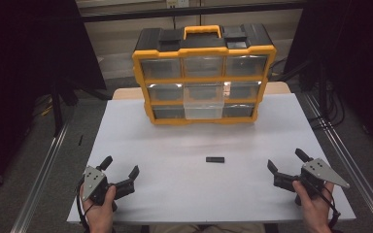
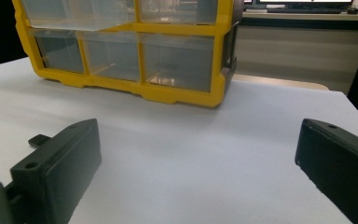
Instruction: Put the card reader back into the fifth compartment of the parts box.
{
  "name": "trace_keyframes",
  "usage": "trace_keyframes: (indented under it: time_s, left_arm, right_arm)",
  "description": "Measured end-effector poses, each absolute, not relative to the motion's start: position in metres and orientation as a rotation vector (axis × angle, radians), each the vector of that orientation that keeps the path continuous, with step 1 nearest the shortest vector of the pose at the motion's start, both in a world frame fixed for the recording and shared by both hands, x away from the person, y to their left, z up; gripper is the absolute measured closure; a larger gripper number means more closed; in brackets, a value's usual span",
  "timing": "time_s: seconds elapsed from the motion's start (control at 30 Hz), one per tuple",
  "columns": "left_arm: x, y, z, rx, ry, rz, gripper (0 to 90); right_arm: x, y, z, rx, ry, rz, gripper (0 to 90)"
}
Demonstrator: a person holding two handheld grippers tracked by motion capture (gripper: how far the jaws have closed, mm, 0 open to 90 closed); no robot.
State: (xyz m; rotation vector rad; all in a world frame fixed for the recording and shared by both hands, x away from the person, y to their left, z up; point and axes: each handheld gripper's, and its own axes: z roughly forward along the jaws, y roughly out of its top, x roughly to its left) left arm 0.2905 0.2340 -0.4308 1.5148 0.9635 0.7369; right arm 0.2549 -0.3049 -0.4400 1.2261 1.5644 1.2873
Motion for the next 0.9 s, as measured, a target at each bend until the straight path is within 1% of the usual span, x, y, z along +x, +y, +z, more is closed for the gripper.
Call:
trace_keyframes:
  time_s: [0.4, 0.9]
  left_arm:
    - [0.291, 0.233, -0.431, 1.519, 0.973, 0.745, 1.8]
    - [0.286, 0.236, -0.432, 1.517, 0.972, 0.738, 1.8]
  right_arm:
    - [0.256, -0.306, -0.44, 1.234, 1.589, 1.313, 0.0]
    - [0.268, -0.297, -0.438, 1.234, 1.67, 1.331, 0.4]
